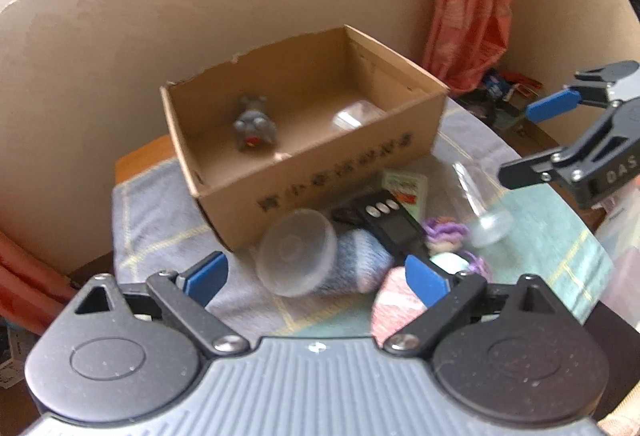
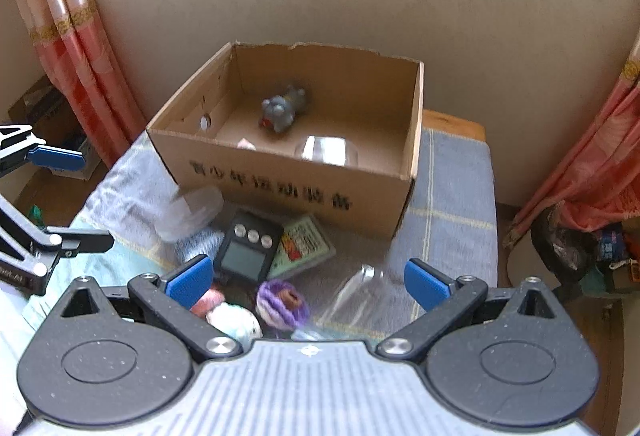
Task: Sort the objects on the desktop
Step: 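Withdraw both tools from the box toward the remaining items, then grasp the pink knit sock with the left tool while the right tool reaches the clear bottle, then carry the pink sock and clear bottle over the cardboard box with both tools, then open both tools to drop the sock and bottle into the box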
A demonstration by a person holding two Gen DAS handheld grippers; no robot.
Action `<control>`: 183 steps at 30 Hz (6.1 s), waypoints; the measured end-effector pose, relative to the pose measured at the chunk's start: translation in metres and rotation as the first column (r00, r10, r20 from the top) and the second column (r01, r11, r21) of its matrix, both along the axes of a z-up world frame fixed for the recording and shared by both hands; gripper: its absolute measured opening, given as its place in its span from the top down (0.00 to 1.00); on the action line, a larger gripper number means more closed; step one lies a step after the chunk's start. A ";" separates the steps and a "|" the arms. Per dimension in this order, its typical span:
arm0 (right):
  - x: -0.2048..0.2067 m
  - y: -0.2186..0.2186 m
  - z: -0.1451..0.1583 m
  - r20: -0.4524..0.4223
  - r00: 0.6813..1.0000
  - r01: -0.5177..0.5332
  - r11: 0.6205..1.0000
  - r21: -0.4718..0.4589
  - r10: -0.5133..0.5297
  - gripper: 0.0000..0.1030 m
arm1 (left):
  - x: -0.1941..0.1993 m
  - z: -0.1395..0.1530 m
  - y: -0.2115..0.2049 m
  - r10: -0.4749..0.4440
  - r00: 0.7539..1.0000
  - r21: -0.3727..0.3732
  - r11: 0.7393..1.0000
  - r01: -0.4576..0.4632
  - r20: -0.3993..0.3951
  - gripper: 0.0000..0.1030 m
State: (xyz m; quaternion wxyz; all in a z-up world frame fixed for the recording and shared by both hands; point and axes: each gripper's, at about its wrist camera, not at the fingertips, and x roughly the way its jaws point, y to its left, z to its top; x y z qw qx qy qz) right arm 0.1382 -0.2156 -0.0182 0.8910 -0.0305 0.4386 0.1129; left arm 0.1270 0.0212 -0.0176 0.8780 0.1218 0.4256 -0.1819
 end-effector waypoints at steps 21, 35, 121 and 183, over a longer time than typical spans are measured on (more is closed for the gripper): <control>-0.023 -0.013 -0.053 -0.113 0.993 0.041 0.998 0.044 -0.036 0.00 | -0.024 -0.065 -0.035 -0.082 0.995 0.009 0.997 0.083 -0.055 0.08; -0.015 -0.028 -0.059 -0.102 0.994 0.058 0.995 0.077 -0.050 0.00 | -0.030 -0.090 -0.054 -0.145 0.987 0.067 0.987 0.149 -0.063 0.42; 0.031 -0.028 -0.037 -0.058 0.864 -0.503 0.857 -0.113 0.500 0.04 | -0.007 -0.043 -0.044 -0.066 0.995 -0.052 0.997 0.063 -0.074 0.65; 0.146 0.015 0.006 0.006 0.983 -0.184 0.981 -0.055 0.185 0.00 | 0.157 0.004 -0.010 0.113 0.994 0.019 0.993 -0.113 -0.008 0.65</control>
